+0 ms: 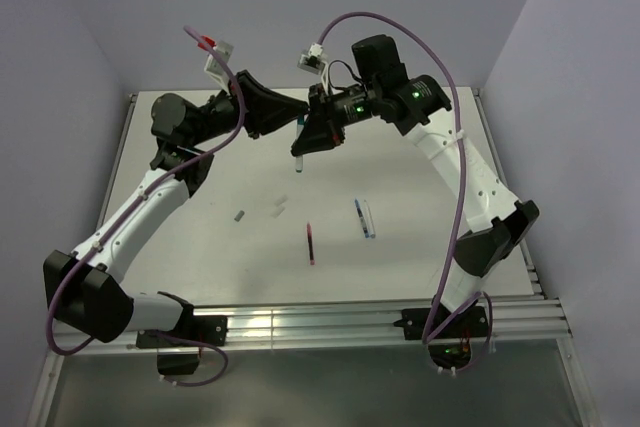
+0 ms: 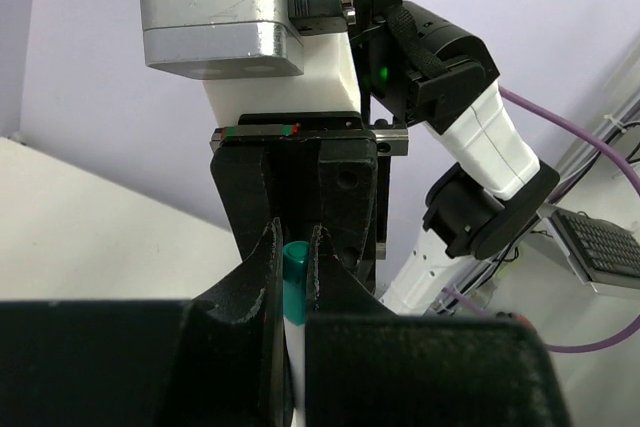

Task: Insert the pens into the pen caps
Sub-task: Press the pen cap onto the pen.

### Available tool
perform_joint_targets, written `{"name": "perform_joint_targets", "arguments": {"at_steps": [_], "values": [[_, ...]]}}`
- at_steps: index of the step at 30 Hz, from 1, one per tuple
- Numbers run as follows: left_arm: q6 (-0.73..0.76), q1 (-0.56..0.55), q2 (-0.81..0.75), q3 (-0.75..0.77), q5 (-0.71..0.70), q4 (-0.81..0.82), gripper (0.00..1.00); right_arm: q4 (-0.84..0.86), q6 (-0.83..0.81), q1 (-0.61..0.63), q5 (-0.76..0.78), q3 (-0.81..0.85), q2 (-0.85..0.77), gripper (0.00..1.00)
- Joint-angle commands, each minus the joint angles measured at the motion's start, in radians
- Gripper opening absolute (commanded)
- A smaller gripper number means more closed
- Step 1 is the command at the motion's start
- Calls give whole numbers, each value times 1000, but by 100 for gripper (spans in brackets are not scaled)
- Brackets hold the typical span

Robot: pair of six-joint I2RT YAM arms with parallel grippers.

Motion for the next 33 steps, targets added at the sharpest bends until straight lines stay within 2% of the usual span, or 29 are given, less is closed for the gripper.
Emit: {"name": "perform_joint_targets", "arguments": {"at_steps": [1,7,15,27,33], "values": [[20,-60,17,-57,436,-270,0,471,51,-36,14,49,-81,0],[72,-27,16,-33,462,-385,0,465,44,-63,0,38,-94,0],[53,30,16,-11,461,-387,0,456,36,-71,-18,14,-104,0],[-89,39,2,-25,441,-210,0,456,39,-63,-29,-38,-115,0],[-92,41,3,-17,445,-216,0,451,36,-65,-21,-51,-120,0]]}}
